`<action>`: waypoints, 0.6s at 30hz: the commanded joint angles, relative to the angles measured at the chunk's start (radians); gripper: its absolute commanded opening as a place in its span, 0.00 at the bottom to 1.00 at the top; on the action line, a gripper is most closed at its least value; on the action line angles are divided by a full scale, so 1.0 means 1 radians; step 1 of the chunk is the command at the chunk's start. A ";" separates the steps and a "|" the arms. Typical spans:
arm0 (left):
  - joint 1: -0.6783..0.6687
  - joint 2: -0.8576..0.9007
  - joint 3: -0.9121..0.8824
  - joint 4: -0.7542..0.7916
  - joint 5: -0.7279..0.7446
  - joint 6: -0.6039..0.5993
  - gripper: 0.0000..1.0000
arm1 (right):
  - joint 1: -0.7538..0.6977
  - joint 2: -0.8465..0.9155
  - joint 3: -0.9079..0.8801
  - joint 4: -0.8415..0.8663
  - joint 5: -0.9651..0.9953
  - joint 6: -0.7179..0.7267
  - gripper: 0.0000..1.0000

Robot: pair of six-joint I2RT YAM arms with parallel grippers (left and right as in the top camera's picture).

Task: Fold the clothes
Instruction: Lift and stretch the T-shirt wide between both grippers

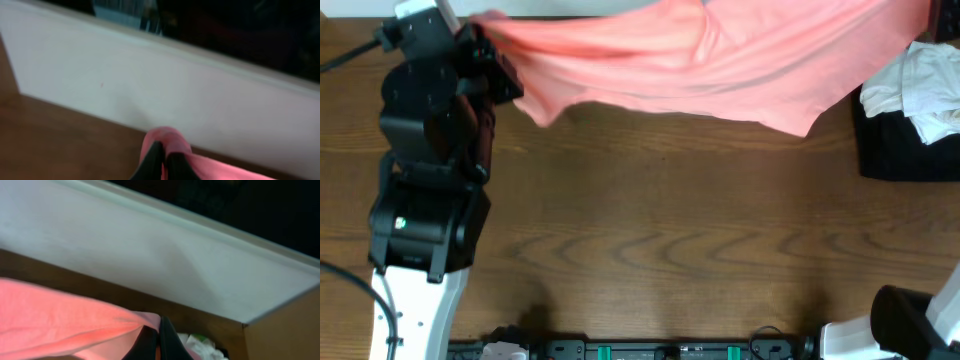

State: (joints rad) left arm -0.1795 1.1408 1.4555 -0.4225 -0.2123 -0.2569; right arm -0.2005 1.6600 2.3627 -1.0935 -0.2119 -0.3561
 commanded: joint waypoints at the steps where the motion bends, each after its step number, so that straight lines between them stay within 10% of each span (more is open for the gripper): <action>1: 0.004 -0.027 0.023 -0.043 0.007 0.008 0.06 | -0.010 -0.019 0.018 -0.040 0.006 -0.012 0.01; 18: 0.004 -0.190 0.026 -0.077 0.031 0.008 0.06 | -0.010 -0.163 0.020 -0.055 0.006 -0.011 0.01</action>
State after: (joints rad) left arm -0.1795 0.9993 1.4555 -0.4904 -0.1875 -0.2573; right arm -0.2005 1.5604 2.3646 -1.1503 -0.2115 -0.3592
